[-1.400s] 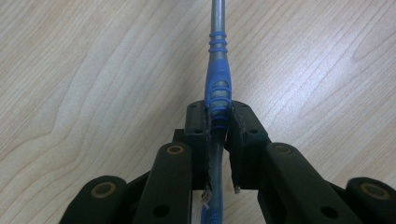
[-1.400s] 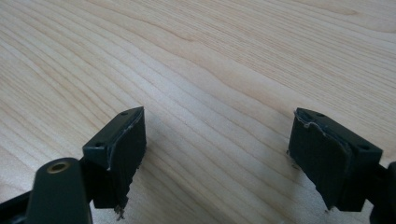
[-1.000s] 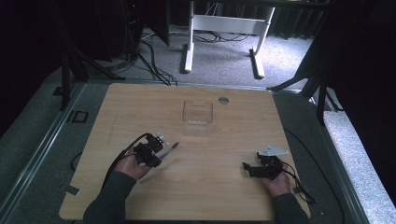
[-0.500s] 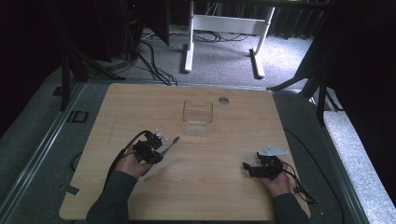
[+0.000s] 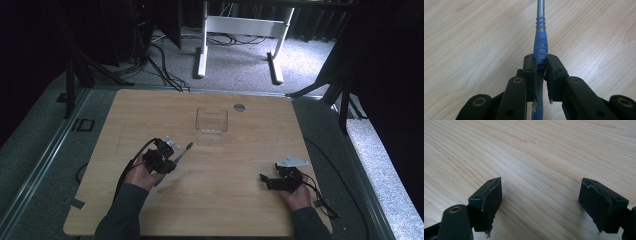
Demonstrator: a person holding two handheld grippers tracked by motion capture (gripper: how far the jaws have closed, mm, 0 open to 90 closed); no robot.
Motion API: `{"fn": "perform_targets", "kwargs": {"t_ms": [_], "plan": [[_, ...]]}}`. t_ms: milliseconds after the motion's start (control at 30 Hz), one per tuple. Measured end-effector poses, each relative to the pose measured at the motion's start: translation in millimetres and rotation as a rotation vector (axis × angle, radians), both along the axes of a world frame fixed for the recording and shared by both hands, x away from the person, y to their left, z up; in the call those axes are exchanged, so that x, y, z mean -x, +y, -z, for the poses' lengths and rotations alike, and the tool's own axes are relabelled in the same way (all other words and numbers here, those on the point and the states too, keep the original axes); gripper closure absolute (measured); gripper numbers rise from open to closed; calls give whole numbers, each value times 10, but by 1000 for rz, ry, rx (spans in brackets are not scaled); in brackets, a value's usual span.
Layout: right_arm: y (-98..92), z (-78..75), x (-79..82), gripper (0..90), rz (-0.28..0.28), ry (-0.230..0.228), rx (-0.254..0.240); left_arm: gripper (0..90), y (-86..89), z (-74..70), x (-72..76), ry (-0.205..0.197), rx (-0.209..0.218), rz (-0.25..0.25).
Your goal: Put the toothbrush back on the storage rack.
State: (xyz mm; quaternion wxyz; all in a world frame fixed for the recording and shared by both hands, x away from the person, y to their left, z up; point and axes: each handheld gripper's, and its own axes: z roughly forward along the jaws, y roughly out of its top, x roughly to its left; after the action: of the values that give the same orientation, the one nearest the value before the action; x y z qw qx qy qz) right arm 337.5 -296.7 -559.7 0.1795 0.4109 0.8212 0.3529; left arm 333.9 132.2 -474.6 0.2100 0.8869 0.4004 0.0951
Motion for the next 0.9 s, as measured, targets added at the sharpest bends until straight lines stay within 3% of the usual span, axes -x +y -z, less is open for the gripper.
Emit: {"fn": "perform_targets", "kwargs": {"t_ms": [900], "plan": [[0, 0, 0, 187, 0, -1, 0, 792, -59, -86, -11, -91, 66, -20]]}}
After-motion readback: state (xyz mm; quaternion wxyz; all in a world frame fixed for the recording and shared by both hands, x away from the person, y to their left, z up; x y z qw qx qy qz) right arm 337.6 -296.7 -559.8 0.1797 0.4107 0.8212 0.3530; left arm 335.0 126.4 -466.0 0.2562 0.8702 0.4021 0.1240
